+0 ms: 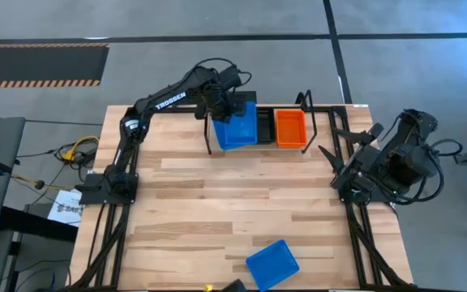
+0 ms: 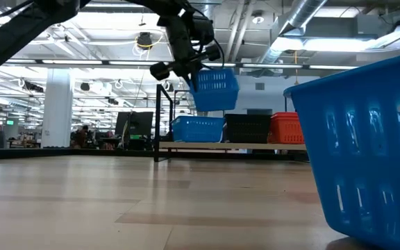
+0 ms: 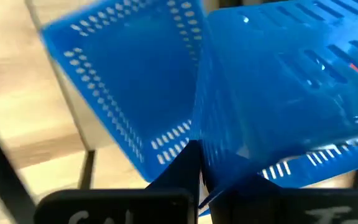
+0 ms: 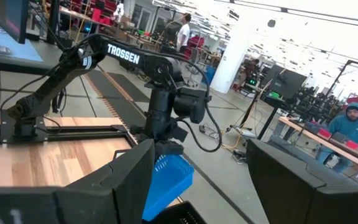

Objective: Stack baskets on shelf by color
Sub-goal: Stack the top blue bin on top of the blue bin on the shelf

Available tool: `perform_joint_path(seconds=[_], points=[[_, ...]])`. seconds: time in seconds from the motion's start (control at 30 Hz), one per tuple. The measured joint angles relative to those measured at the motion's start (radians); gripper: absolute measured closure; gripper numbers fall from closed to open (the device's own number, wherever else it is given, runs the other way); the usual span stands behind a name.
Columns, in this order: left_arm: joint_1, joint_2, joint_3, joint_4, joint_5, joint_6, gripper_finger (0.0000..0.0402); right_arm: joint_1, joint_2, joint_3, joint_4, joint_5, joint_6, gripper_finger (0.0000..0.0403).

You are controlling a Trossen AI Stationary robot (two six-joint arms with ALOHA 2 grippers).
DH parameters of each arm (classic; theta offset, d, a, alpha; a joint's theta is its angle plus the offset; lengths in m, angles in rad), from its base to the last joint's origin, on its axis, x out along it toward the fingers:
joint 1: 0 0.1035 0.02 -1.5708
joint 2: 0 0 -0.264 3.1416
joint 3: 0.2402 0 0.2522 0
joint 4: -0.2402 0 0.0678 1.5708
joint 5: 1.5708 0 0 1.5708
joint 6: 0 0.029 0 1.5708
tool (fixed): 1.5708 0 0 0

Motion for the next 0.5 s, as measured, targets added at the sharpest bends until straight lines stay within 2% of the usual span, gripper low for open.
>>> perform_joint_path(seconds=[0.33, 0.5], points=[[0.011, -0.001, 0.0, -0.055, -0.088, -0.043, 0.0401, 0.0, 0.0, 0.0, -0.031, 0.0, 0.0, 0.0127], [0.011, -0.001, 0.0, -0.092, -0.099, -0.071, 0.0402, 0.0, 0.0, 0.0, -0.055, 0.0, 0.0, 0.0127]])
